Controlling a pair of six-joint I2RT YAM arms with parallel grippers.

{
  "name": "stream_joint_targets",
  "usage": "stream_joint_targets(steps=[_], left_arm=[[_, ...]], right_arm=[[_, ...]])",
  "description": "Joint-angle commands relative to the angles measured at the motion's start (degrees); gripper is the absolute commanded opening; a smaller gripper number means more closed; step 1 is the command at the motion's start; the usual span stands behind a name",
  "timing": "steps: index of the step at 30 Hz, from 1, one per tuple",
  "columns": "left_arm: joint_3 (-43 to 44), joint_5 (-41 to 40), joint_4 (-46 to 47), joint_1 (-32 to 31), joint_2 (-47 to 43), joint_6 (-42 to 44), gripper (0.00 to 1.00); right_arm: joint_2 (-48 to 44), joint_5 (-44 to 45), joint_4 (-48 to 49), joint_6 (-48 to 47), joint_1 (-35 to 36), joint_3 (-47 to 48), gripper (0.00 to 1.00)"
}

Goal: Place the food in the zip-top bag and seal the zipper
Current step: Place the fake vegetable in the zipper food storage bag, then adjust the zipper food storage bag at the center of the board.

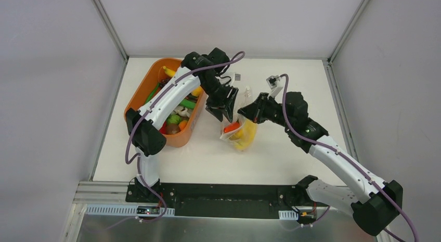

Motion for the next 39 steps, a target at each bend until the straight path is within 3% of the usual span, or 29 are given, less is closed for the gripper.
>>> stream_joint_targets(steps=[1, 6, 10, 13, 17, 20, 24, 27, 35, 39], left_arm=[[-2.9, -1.5, -1.0, 0.2, -5.5, 1.1, 0.48], [-6.8, -5.7, 1.2, 0.2, -10.8, 1.3, 0.38], [-9.2, -9.8, 4.8, 0.2, -15.4, 0.6, 0.36], [-11.7, -17.3, 10.2, 0.3, -20.5, -1.2, 0.41], [-20.0, -24.5, 18.8, 1.0, -24.3, -5.3, 0.51], [-23.1, -24.4, 21.2, 1.0, -22.0, -8.8, 0.53], [-30.7, -16.9, 32.9, 0.8, -22.7, -15.3, 0.52], [-34.1, -19.3, 39.6, 0.9, -24.6, -17.6, 0.53], [-28.0, -19.3, 36.2, 1.2, -20.6, -16.9, 0.53], [-29.2, -16.9, 35.3, 1.1, -20.7, -16.4, 0.51]], right_arm=[[-1.0, 2.6, 4.2, 0.6, 0.2, 0.0, 0.0], [-0.8, 2.8, 5.9, 1.7, 0.2, -0.5, 0.0], [-3.3, -4.3, 13.5, 6.0, -0.2, -1.1, 0.0], [-4.9, 6.3, 15.3, 10.5, -0.2, -2.3, 0.0], [2.5, 17.2, -2.7, 11.4, -2.6, 3.4, 0.0], [11.3, 9.2, -11.8, 13.0, -6.8, 7.6, 0.0], [13.2, 4.9, -8.4, 17.3, -7.3, 4.3, 0.0], [10.5, 3.9, -4.6, 17.2, -7.4, 2.8, 0.0], [6.5, -4.7, 0.1, 13.6, -7.3, 5.0, 0.0], [6.4, -3.7, 0.3, 14.6, -7.4, 4.4, 0.0]])
